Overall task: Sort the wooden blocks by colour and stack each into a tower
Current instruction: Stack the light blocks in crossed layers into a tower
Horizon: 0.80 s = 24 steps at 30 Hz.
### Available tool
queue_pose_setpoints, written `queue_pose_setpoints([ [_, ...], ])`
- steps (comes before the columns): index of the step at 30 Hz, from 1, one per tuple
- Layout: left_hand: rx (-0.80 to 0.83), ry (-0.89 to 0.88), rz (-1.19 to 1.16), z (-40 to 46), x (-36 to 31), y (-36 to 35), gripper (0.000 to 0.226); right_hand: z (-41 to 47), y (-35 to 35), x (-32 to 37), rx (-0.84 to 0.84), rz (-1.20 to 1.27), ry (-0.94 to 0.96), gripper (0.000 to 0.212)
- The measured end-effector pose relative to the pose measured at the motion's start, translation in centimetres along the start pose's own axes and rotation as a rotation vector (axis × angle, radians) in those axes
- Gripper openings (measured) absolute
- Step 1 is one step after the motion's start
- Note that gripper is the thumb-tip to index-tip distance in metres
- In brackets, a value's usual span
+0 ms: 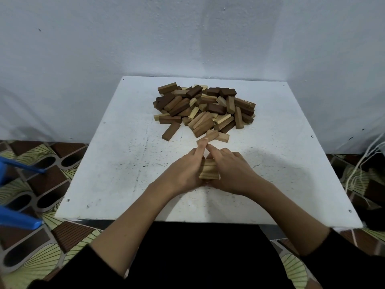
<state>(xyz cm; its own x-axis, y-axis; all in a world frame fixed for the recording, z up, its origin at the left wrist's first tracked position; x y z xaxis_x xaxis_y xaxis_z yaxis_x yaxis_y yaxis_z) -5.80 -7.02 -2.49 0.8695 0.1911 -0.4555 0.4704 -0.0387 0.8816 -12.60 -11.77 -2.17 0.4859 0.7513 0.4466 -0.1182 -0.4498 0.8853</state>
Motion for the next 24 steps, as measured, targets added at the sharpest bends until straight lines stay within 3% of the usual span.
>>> queue_pose_setpoints([
  [12,0.014,0.017,0.027,0.0,0.3,-0.2,0.105,0.2,-0.1,0.1,-0.003,-0.006,-0.013,0.091],
  [19,0.029,0.001,0.176,-0.3,0.3,-0.3,0.111,-0.1,-0.6,-0.2,0.051,-0.009,-0.024,0.102],
  [24,0.04,-0.004,0.124,-0.2,0.5,-0.6,0.114,0.0,-1.1,-0.3,0.094,0.125,-0.06,0.108],
])
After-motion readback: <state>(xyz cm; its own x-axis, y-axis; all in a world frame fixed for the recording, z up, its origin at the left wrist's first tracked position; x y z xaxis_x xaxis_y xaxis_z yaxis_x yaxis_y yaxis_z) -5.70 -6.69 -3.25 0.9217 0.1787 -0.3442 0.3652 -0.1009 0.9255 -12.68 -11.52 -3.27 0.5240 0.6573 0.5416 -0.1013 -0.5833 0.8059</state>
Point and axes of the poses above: each hand's wrist, its own z-axis towards the middle knuckle, its own y-axis out of the back of the hand, x = y × z, the point moved 8 cm from there along z, towards the middle knuckle, and after that the axes turned 10 degrees about z, right-handed, at the moved point
